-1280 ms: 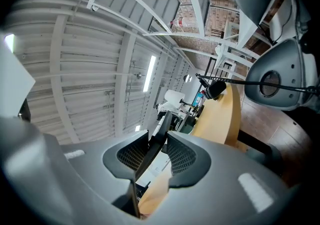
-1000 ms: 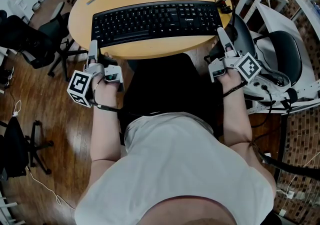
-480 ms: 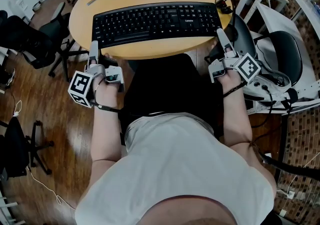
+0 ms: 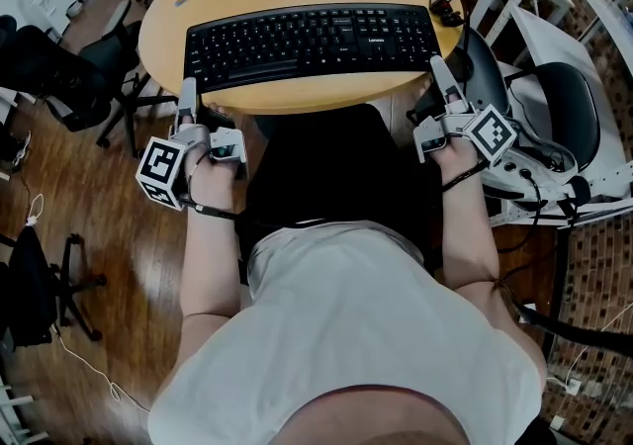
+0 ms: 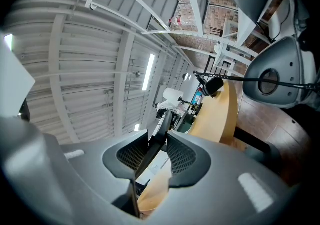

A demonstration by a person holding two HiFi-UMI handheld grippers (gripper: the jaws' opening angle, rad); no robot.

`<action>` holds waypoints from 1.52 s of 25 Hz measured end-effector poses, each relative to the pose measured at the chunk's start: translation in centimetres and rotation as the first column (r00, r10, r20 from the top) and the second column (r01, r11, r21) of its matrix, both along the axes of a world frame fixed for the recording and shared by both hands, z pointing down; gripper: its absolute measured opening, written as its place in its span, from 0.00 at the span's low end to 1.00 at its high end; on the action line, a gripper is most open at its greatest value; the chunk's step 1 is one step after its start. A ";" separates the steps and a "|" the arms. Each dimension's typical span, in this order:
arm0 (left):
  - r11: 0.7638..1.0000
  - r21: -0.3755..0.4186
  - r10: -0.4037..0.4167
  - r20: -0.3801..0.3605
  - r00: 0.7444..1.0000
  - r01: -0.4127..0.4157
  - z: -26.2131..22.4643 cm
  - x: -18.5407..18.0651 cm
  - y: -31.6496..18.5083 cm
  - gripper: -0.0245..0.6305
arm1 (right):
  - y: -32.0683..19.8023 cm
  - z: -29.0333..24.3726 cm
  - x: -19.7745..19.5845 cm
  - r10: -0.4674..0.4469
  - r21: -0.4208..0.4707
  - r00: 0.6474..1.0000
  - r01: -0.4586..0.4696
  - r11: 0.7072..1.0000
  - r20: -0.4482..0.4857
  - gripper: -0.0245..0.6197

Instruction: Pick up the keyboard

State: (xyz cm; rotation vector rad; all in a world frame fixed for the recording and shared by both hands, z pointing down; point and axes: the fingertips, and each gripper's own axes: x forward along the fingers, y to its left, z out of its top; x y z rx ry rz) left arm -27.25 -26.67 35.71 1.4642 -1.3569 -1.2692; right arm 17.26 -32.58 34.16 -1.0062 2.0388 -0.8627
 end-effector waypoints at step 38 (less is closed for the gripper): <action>0.980 -0.200 -0.007 -0.024 1.000 0.002 7.7 -1.2 -0.2 0.52 | -0.9 6.4 -1.8 -0.004 -0.216 1.000 0.001 0.976 -0.014 0.23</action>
